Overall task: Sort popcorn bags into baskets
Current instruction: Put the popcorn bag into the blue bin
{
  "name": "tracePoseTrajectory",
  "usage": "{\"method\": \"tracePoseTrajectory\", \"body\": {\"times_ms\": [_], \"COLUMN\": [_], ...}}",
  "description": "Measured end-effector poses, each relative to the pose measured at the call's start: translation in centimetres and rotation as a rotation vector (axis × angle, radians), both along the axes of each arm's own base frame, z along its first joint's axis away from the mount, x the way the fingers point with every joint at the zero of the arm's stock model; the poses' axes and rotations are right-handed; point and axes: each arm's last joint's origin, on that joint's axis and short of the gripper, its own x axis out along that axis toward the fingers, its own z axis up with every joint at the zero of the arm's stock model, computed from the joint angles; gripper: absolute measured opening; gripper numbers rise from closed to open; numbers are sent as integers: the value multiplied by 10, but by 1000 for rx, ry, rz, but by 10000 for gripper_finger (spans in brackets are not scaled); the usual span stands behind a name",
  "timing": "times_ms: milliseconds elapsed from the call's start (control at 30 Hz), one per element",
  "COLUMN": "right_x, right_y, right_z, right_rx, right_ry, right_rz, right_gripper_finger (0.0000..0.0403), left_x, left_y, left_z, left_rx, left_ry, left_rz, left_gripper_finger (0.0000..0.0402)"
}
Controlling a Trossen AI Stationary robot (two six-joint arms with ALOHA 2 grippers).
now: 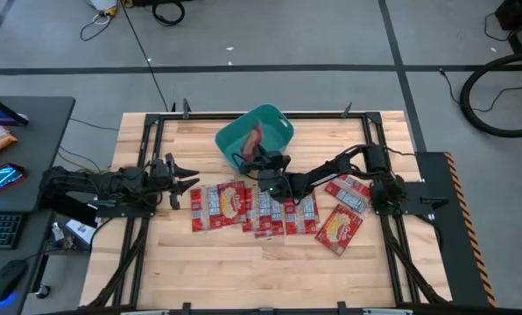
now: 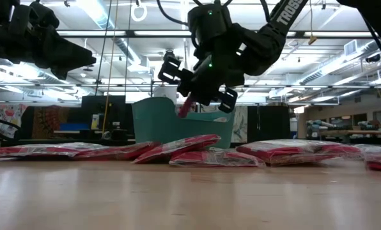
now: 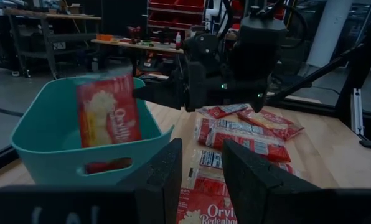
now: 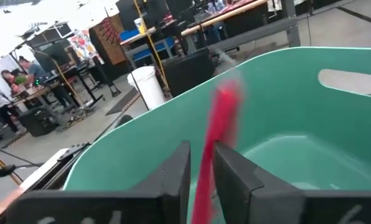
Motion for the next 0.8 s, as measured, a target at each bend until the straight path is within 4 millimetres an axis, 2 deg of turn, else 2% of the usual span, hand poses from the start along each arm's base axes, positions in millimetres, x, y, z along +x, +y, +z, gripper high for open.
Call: {"method": "tracePoseTrajectory", "body": {"times_ms": [133,300,367,500,633,700,800], "right_x": [-1,-8,-10,-13,-19,-22,-26], "right_y": [5,20,24,33,43,45,46], "right_z": [4,30,42,68,85,88,81], "right_rx": [-42,-117,-137,-177,-172,-131,-6], "right_ry": [85,190,225,252,240,224,212], "right_rz": [-1,-87,-67,82,200,263,405], "right_gripper_finger": [93,94,94,94,94,94,94], "left_x": [0,0,0,0,0,0,0], "left_y": [0,0,0,0,0,0,0], "left_z": [0,-1,-1,-1,-1,-1,-1], "left_rx": [-2,-2,-2,0,0,0,-2], "left_ry": [3,15,15,14,14,14,13], "left_rz": [0,0,0,0,0,0,0], "left_gripper_finger": [119,119,119,119,119,119,119]}}
